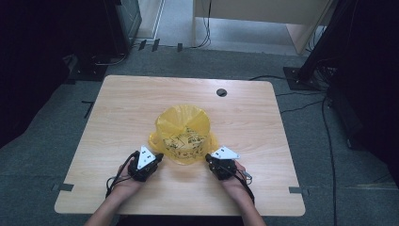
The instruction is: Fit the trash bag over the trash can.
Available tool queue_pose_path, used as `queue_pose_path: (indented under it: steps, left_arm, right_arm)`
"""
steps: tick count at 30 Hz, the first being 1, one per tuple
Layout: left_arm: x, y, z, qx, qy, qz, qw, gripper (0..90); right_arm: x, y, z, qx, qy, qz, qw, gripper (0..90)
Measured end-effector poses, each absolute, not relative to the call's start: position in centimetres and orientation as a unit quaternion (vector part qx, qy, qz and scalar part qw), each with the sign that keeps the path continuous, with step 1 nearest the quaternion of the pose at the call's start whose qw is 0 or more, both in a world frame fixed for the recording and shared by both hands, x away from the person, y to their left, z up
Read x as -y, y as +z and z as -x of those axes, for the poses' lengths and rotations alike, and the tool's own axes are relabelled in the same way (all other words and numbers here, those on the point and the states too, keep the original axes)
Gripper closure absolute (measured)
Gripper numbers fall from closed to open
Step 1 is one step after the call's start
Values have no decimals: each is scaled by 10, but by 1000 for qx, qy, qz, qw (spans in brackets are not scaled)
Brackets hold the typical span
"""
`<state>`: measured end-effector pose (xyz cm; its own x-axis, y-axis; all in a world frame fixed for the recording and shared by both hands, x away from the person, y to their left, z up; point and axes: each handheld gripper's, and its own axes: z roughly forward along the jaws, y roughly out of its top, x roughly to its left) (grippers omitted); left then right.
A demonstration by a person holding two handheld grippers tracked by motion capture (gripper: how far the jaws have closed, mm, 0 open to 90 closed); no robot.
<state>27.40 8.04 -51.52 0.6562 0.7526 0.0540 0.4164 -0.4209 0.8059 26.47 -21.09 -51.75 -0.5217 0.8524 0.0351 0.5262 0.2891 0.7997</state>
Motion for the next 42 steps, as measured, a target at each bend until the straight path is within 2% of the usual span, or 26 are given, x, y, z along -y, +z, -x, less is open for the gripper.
queue_pose_path:
  steps: [5,8,10,12,14,17,20,22,24,27,30,34,42]
  left_arm:
    - [-88,-516,-281,-411,165,-807,391,900]
    - [-95,-516,-279,-416,154,-801,401,898]
    - [-97,-515,-276,-412,157,-800,406,778]
    - [-100,-514,-273,-411,156,-799,410,657]
    - [-104,-514,-271,-418,158,-794,411,530]
    - [-110,-513,-271,-430,150,-794,404,387]
    - [-118,-512,-269,-433,157,-801,384,196]
    - [-128,-511,-265,-442,158,-796,384,172]
    - [-140,-512,-262,-453,150,-792,380,101]
    - [-159,-513,-261,-470,159,-785,370,92]
    - [-176,-513,-263,-495,163,-773,363,10]
    - [-198,-513,-266,-523,188,-756,345,9]
    - [-232,-515,-270,-562,192,-731,336,3]
  right_arm:
    - [213,-519,-267,-774,383,-465,194,900]
    - [215,-519,-268,-770,381,-475,189,900]
    - [216,-519,-268,-766,384,-479,189,856]
    - [219,-519,-268,-761,396,-480,183,739]
    - [222,-518,-267,-757,408,-479,177,661]
    - [226,-516,-264,-747,423,-480,181,546]
    - [229,-513,-261,-743,438,-472,183,484]
    - [230,-510,-259,-743,448,-462,182,479]
    - [230,-508,-258,-741,453,-461,183,479]
    - [230,-506,-258,-740,457,-458,183,484]
    - [230,-505,-257,-737,460,-461,182,498]
    - [231,-504,-257,-735,463,-461,180,519]
    - [238,-504,-259,-733,467,-464,172,560]
